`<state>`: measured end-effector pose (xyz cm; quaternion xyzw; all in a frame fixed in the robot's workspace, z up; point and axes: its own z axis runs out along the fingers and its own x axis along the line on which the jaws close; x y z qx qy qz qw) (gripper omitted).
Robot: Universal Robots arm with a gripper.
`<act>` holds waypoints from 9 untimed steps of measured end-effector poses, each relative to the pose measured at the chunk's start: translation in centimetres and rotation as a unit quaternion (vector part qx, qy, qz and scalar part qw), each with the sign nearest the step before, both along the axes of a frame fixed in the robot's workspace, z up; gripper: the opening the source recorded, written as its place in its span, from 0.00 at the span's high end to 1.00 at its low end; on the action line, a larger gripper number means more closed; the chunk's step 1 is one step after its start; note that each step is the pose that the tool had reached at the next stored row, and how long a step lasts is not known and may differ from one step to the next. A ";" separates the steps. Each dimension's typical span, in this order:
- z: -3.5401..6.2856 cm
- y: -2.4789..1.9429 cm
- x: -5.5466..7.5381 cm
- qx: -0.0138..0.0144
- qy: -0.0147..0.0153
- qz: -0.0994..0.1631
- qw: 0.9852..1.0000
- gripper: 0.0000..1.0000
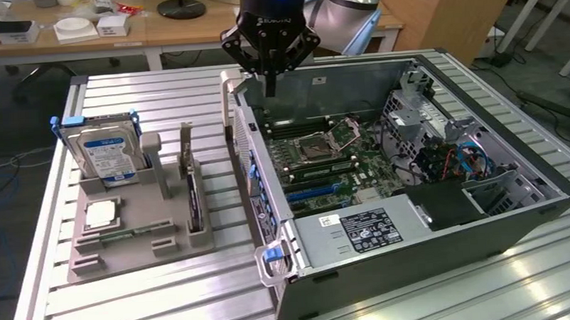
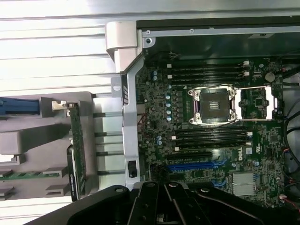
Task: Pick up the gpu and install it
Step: 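Reach for the gpu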
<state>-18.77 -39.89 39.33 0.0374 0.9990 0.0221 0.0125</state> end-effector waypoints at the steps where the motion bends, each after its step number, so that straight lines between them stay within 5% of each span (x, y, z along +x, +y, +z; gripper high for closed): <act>1: 0.00 0.00 -0.1 0.000 0.000 0.000 1.000 0.90; 9: 0.00 0.00 -1.0 0.000 0.000 0.000 1.000 0.90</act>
